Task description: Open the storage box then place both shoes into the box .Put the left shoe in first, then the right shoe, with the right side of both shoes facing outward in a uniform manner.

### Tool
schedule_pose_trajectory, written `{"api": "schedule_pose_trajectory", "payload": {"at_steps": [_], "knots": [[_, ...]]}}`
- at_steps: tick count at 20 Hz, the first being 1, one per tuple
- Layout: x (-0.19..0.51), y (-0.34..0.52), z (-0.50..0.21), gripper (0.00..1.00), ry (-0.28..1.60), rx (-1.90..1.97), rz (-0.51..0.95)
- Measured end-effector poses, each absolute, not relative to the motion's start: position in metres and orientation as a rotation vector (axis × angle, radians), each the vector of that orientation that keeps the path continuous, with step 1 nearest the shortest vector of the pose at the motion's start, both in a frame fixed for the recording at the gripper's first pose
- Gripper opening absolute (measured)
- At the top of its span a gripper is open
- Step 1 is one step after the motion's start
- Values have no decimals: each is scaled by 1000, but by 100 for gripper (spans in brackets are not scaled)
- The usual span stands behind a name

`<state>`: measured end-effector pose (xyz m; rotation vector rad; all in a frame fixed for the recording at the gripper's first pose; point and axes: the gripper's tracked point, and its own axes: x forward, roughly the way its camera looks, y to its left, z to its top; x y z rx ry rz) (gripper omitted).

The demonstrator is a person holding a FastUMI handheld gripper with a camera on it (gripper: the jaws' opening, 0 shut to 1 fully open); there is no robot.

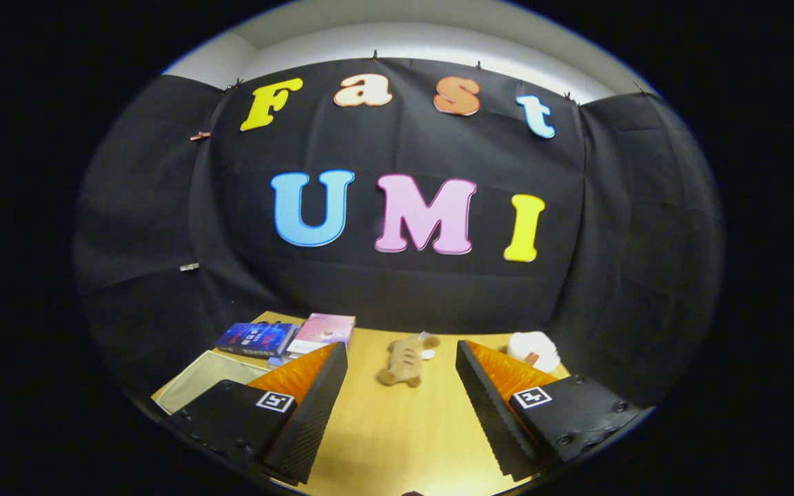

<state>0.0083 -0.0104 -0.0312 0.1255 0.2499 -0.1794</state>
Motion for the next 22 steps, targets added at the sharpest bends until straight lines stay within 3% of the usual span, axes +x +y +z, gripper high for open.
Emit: {"api": "schedule_pose_trajectory", "payload": {"at_steps": [9, 22], "knots": [[-40, -99, -23, 98, 169, 40, -277], [-39, -118, -38, 98, 169, 42, -258]]}}
